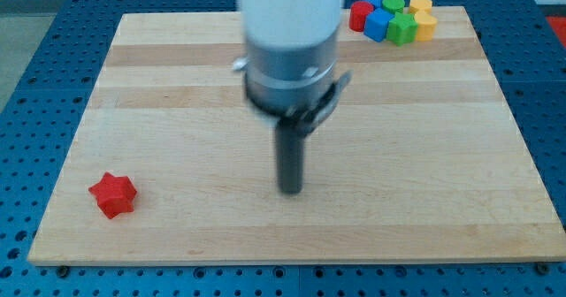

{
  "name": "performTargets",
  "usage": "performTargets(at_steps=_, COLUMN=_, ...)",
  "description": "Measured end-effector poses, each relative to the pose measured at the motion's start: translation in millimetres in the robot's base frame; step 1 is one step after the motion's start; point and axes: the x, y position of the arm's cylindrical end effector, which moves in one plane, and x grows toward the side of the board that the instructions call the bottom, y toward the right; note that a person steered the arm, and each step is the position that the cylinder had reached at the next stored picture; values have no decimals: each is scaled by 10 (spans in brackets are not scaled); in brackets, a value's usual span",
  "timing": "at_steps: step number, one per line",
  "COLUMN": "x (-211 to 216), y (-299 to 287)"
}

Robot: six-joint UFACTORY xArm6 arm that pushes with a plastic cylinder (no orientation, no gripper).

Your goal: Place the red star parallel to red circle

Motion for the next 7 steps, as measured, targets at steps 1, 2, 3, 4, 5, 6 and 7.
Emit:
performTargets(at_steps=1, x=544, y=-428)
performTargets(at_steps=2, x=533, y=-932)
performTargets(at_steps=3, x=418, y=-1528)
performTargets(at_steps=4, x=344, y=-1714)
performTargets(at_steps=5, x=320, y=-1800)
performTargets(at_steps=6, x=295, y=-2067)
performTargets(at_steps=7, x=175, y=-2116)
